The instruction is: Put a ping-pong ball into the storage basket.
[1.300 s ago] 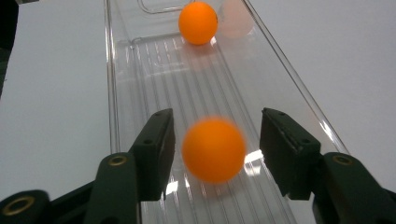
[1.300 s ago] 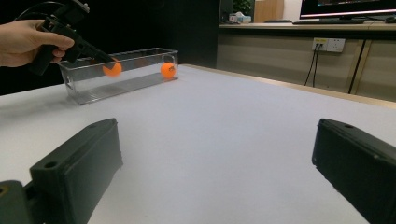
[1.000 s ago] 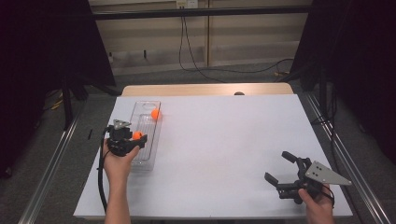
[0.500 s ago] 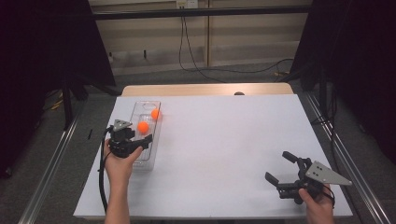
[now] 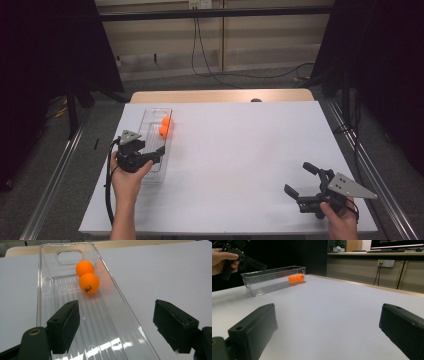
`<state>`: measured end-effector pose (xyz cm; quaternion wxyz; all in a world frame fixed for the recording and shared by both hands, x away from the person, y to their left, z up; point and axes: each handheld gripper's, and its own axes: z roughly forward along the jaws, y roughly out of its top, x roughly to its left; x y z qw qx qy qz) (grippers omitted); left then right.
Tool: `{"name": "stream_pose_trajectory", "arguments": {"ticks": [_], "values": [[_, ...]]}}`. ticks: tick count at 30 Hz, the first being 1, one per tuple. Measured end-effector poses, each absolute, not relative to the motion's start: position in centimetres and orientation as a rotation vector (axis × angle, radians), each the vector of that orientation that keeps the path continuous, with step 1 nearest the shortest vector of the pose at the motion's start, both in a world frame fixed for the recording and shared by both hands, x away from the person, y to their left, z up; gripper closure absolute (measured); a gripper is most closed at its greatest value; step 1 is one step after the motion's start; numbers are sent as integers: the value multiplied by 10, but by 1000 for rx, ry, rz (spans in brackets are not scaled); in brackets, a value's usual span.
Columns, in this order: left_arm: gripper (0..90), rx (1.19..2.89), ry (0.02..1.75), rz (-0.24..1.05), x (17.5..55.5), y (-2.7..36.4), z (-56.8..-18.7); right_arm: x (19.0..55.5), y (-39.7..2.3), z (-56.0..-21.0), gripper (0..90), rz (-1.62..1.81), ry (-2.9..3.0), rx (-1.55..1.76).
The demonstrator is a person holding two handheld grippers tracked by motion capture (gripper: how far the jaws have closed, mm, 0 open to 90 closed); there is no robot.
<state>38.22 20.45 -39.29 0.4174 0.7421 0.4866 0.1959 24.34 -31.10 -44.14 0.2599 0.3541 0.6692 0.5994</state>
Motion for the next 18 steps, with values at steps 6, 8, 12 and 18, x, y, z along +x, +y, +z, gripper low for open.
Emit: {"name": "stream_pose_trajectory", "arguments": {"ticks": [6,8,12,18], "values": [[200,1858,1205,493,377,204,-393,243,-311,-441,9,1624,1813,959],[191,1853,1203,489,376,204,-393,243,-311,-441,9,1625,1811,961],[171,1849,1185,487,373,204,-394,243,-311,-441,9,1624,1811,959],[141,1835,1154,480,369,205,-394,243,-311,-441,9,1625,1811,960]]}}
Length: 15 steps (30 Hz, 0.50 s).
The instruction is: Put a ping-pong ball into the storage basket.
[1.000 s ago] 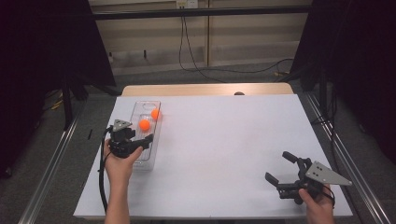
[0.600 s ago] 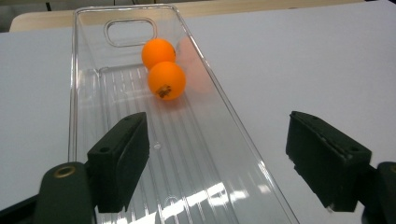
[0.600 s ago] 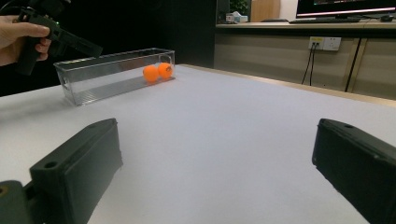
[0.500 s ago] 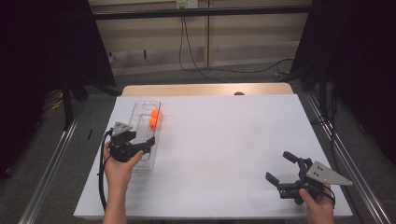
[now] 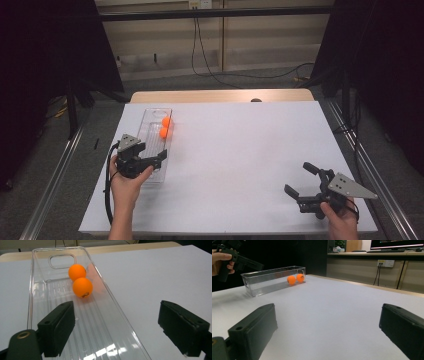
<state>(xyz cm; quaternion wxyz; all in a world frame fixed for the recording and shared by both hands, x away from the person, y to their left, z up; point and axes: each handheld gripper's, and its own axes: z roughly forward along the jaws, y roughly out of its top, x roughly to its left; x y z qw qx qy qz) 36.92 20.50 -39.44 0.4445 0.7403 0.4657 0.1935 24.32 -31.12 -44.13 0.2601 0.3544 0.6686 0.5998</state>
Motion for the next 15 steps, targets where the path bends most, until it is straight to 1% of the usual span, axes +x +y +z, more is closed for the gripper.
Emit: {"name": "stream_pose_trajectory", "arguments": {"ticks": [11,15], "values": [[59,1814,1126,471,363,206,-398,243,-311,-441,9,1626,1808,959],[48,1793,1108,476,359,207,-400,243,-311,-441,9,1626,1808,959]]}}
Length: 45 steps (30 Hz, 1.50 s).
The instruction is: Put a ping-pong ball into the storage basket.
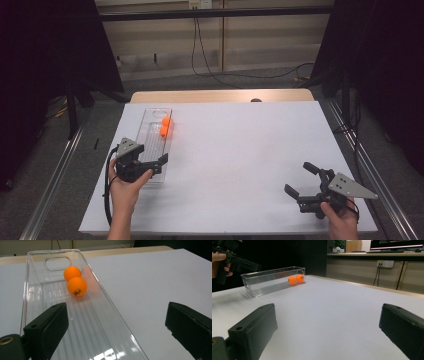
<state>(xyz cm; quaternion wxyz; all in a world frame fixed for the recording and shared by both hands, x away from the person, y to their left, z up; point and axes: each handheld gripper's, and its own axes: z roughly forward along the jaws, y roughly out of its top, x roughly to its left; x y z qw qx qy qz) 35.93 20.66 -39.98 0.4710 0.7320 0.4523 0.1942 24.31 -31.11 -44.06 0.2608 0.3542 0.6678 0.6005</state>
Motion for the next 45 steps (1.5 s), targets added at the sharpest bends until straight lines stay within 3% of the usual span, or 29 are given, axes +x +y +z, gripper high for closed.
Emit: {"name": "stream_pose_trajectory", "arguments": {"ticks": [45], "values": [[40,1691,1001,483,333,222,-415,243,-311,-440,9,1623,1808,957]]}}
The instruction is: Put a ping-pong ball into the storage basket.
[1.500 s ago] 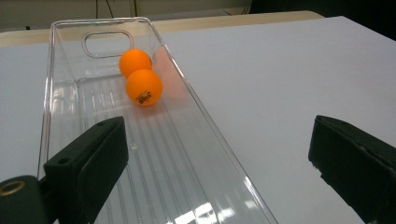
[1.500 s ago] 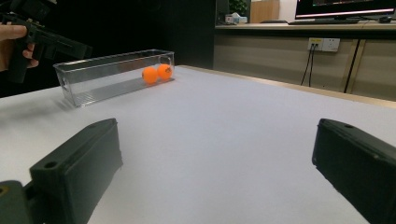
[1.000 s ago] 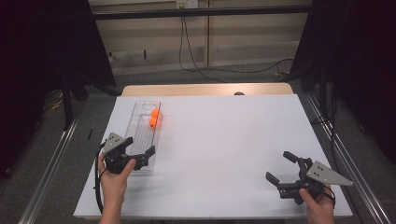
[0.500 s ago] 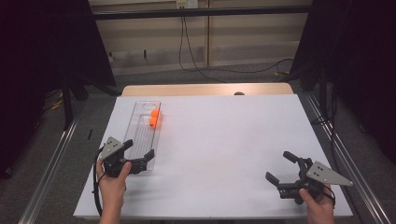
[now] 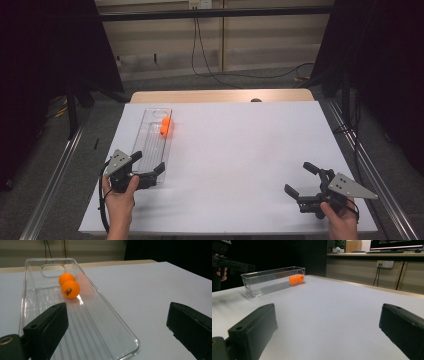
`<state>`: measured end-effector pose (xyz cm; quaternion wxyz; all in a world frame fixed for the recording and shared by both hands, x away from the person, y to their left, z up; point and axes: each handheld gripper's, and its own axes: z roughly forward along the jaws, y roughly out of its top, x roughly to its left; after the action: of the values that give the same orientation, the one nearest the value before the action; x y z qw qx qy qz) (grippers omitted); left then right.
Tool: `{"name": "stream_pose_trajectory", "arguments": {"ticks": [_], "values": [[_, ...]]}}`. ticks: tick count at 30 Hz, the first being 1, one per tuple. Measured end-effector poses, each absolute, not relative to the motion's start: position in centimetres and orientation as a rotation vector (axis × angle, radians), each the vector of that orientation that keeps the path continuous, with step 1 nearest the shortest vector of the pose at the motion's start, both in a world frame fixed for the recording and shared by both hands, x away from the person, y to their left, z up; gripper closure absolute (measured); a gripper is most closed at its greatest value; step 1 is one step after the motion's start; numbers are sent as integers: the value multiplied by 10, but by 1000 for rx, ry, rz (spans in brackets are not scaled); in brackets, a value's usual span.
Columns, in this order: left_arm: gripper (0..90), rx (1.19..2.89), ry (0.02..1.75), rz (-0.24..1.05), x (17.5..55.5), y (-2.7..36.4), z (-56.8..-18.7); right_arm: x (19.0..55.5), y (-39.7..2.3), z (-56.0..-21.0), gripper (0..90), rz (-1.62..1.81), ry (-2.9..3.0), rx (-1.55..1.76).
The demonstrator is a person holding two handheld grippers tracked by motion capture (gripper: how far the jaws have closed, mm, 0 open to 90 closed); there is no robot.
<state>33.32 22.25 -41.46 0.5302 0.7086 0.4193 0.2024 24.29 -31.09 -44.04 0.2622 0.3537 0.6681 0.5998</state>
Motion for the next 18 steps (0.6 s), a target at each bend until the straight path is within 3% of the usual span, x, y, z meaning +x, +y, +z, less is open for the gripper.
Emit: {"name": "stream_pose_trajectory", "arguments": {"ticks": [18], "values": [[40,1699,964,514,327,223,-418,243,-311,-441,9,1620,1811,956]]}}
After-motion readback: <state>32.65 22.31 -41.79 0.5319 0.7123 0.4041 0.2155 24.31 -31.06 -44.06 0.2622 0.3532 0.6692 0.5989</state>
